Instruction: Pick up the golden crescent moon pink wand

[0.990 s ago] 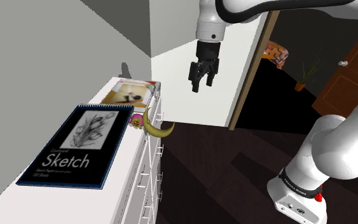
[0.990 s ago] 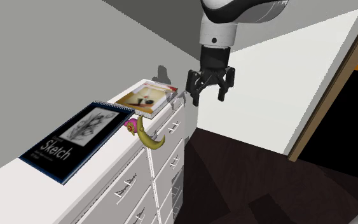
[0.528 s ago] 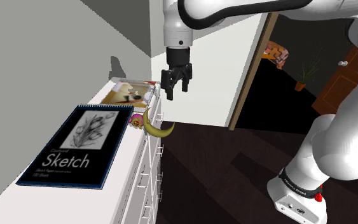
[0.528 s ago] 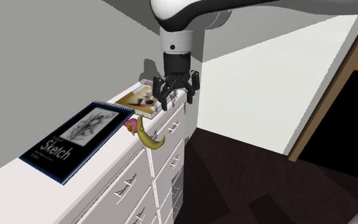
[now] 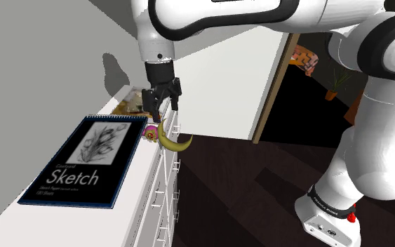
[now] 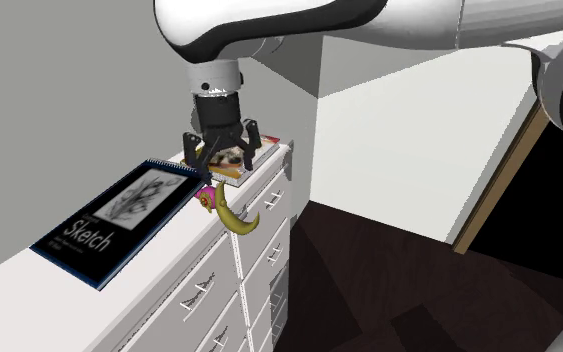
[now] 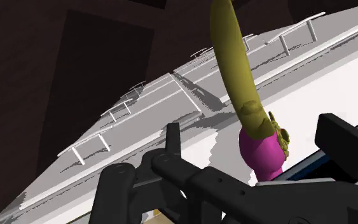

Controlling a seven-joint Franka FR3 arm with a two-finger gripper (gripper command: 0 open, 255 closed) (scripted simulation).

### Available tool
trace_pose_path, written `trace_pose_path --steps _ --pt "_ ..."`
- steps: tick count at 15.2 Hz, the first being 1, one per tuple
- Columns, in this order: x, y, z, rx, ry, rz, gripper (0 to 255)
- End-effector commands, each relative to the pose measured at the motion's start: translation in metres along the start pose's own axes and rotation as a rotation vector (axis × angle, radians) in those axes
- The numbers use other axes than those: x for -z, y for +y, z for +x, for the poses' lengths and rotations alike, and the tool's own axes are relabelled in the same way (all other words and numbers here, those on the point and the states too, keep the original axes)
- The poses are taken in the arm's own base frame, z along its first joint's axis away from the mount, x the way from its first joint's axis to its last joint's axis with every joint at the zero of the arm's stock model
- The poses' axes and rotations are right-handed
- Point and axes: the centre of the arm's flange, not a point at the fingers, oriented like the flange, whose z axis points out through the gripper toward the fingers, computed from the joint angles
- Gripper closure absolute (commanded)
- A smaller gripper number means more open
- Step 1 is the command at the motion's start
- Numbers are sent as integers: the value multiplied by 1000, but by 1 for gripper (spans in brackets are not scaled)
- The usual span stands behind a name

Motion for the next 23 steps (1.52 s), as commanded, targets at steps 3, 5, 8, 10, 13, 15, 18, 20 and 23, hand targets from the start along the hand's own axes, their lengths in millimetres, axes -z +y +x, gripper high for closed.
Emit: trace_pose_path --steps 3,5,8,10,13,15,18,20,23 --pt "-6 -36 29 50 -21 -9 0" --pt "-17 -35 31 50 -21 -9 0" --pt "-32 -34 34 50 -21 -9 0" --pt "-46 -33 36 50 -21 -9 0" --pt "-45 -33 36 50 -21 -9 255" --pt "-45 -33 36 50 -21 -9 255" --pt "-45 -33 35 50 -21 -9 255" --pt "-45 -33 35 50 -21 -9 255" --pt "-40 -33 35 50 -21 -9 255"
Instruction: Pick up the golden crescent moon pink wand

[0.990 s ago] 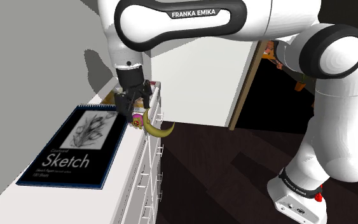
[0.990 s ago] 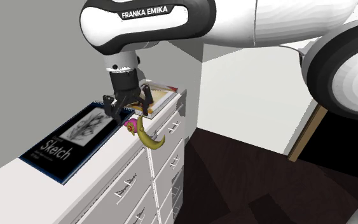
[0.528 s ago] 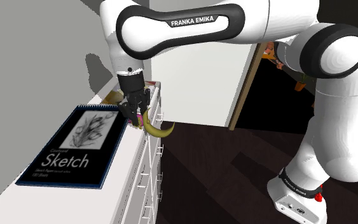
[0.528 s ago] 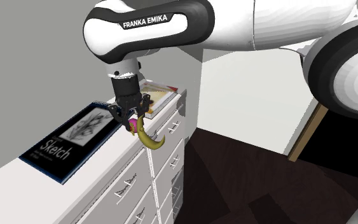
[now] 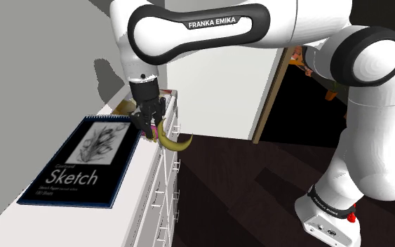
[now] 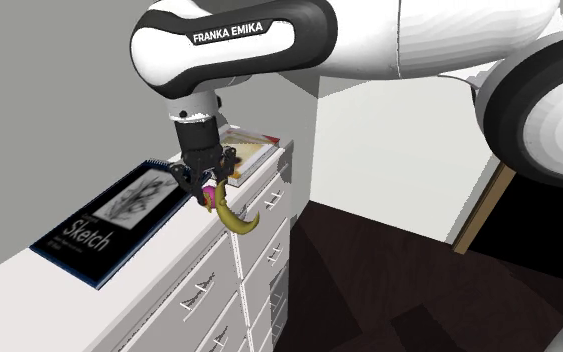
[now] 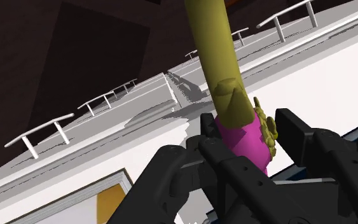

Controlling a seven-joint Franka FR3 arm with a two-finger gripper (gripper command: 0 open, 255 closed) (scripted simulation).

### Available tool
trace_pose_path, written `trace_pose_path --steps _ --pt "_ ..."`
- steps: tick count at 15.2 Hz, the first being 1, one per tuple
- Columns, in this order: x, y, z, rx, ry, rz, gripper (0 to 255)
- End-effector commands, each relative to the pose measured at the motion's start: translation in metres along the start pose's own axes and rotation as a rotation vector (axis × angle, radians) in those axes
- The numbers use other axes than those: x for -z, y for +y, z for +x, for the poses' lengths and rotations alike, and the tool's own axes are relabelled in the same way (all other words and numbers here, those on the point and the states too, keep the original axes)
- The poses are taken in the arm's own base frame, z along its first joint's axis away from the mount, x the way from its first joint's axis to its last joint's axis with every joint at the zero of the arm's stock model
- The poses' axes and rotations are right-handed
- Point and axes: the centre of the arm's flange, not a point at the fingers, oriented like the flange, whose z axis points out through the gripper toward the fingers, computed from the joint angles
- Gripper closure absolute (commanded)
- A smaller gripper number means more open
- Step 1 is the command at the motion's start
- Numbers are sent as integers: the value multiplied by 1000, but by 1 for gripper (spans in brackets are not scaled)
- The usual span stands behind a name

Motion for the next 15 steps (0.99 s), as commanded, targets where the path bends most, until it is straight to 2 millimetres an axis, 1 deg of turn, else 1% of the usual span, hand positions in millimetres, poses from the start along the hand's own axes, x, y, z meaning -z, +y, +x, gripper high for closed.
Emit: trace_pose_path --steps 1,14,15 --pt "8 0 -1 0 0 0 255" --pt "75 -5 -14 0 0 0 255" --pt "76 -5 -14 0 0 0 255"
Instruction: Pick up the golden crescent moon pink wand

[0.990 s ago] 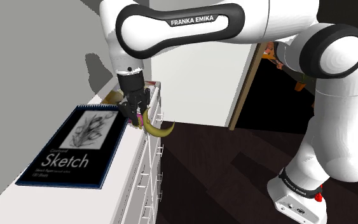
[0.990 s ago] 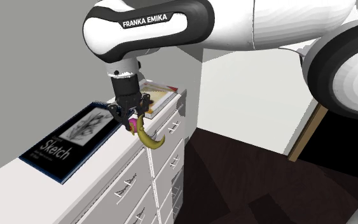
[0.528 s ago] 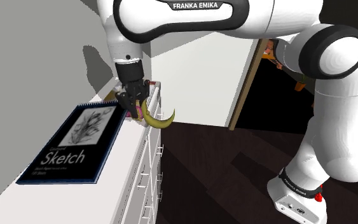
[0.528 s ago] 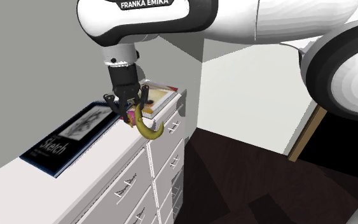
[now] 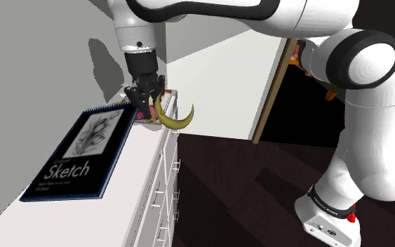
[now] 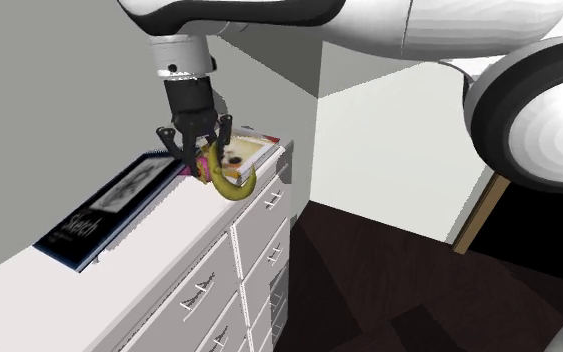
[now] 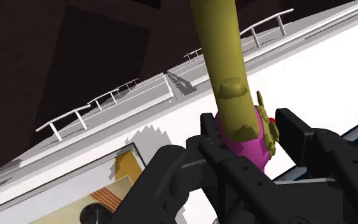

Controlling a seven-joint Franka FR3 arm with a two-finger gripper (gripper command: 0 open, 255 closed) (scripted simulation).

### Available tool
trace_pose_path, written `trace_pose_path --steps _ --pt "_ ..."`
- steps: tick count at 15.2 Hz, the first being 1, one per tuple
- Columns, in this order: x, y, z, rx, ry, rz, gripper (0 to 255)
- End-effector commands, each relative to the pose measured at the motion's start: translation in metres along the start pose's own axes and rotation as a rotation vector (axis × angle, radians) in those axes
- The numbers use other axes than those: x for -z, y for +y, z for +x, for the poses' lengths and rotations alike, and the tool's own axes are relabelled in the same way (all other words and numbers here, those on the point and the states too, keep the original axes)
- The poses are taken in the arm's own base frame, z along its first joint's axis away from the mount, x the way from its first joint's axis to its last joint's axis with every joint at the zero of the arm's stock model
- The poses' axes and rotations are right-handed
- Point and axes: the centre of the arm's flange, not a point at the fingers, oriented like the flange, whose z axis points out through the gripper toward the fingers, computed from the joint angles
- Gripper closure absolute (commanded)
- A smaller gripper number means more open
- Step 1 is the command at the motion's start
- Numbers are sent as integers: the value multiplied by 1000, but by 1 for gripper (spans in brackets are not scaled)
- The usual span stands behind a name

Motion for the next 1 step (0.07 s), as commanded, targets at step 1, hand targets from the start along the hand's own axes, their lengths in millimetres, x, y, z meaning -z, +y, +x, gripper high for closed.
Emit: trace_pose_path --steps 1 --pt "4 0 0 -1 1 0 255"
